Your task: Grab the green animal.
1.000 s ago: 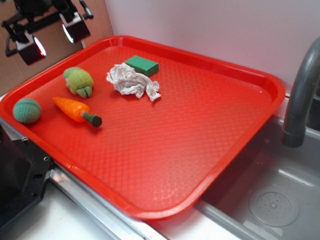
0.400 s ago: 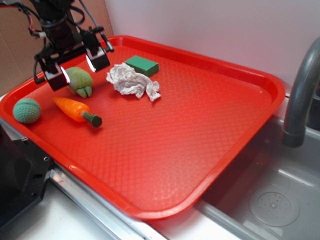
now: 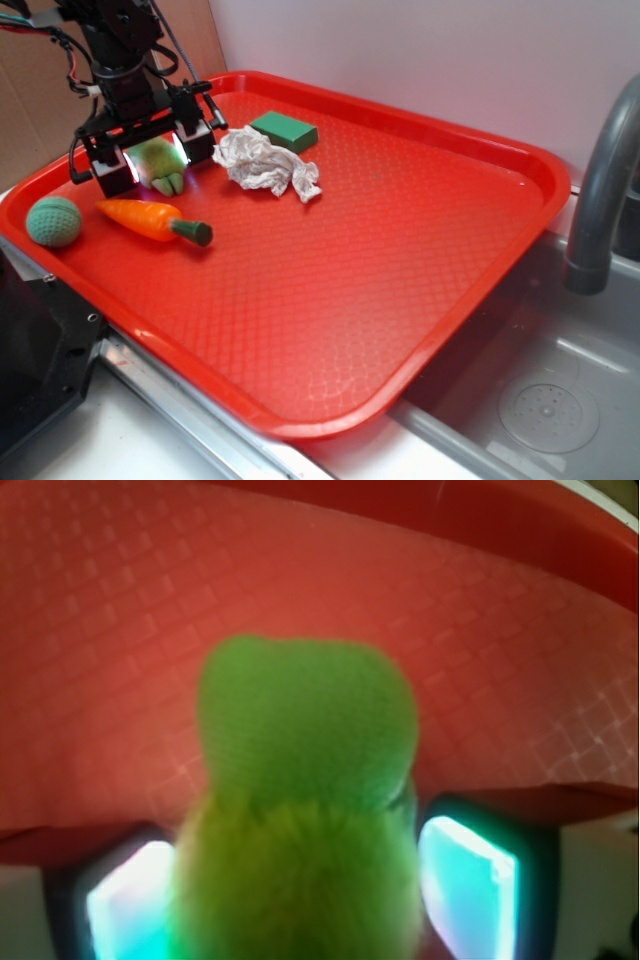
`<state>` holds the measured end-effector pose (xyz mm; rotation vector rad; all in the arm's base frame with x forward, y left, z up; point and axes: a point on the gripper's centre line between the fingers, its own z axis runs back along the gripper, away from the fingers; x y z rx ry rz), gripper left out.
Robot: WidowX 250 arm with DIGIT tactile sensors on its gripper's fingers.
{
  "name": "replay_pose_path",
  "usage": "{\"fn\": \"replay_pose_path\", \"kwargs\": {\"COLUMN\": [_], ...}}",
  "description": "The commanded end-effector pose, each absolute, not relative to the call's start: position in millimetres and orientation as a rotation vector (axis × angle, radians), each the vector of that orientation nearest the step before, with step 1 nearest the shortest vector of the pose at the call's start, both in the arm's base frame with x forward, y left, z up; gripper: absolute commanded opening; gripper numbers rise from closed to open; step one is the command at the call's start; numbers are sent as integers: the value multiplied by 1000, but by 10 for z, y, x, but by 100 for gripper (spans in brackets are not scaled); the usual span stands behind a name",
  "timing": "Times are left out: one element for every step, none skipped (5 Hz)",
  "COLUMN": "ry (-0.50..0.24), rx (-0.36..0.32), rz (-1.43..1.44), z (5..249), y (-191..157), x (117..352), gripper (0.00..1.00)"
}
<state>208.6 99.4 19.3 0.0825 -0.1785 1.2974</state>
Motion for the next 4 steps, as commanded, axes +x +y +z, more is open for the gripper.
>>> {"fn": "replay_pose_path", "kwargs": {"ry": [-224,-216,-154,-135], "rx": [43,61,50,27], "rz": [1311,1217,968,719], "z": [311,411,744,1093], "y": [1075,1039,830,537], "x": [2242,2334,2428,2462], "gripper": [0,0,0,0]}}
